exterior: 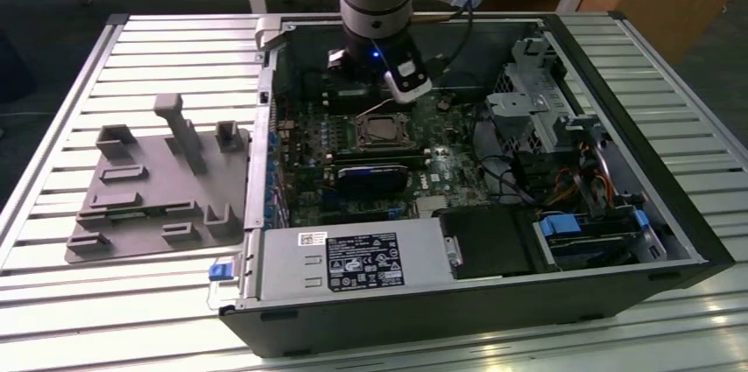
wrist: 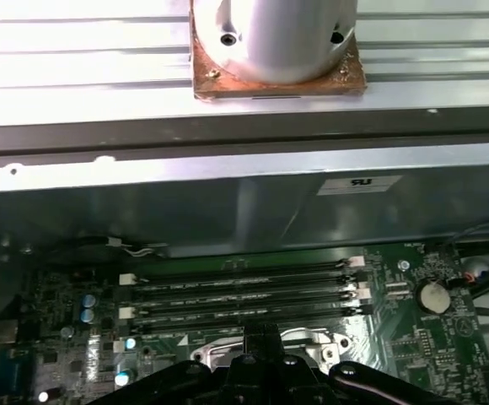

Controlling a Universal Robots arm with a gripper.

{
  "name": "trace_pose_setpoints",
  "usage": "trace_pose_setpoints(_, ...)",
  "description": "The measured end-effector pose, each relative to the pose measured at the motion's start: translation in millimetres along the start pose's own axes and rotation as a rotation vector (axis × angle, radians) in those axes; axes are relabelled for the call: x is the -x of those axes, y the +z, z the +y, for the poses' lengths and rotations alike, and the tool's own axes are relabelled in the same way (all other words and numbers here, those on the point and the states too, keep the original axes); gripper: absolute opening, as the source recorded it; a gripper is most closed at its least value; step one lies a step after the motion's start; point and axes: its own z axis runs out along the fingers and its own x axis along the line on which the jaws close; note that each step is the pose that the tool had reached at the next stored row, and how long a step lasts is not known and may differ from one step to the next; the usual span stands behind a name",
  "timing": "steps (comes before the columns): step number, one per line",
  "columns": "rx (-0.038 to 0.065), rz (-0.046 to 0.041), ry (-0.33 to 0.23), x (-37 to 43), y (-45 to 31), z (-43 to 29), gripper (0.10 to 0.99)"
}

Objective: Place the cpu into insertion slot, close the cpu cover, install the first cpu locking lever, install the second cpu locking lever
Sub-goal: 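Install the first cpu locking lever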

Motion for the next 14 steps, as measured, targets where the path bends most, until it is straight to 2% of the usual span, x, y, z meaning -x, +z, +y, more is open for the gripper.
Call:
trace_pose_setpoints(1,-0.001,0.0002,0.0,2.3,0.2,0.2,0.102)
trace_pose_setpoints(5,-0.02,-0.0029,0.005,7.7,0.7,0.9,0.102)
trace_pose_setpoints(9,-0.022,-0.0049,0.009,14.7,1.9,1.5,0.102)
trace_pose_setpoints(14,-0.023,-0.007,0.015,17.5,6.5,1.3,0.102)
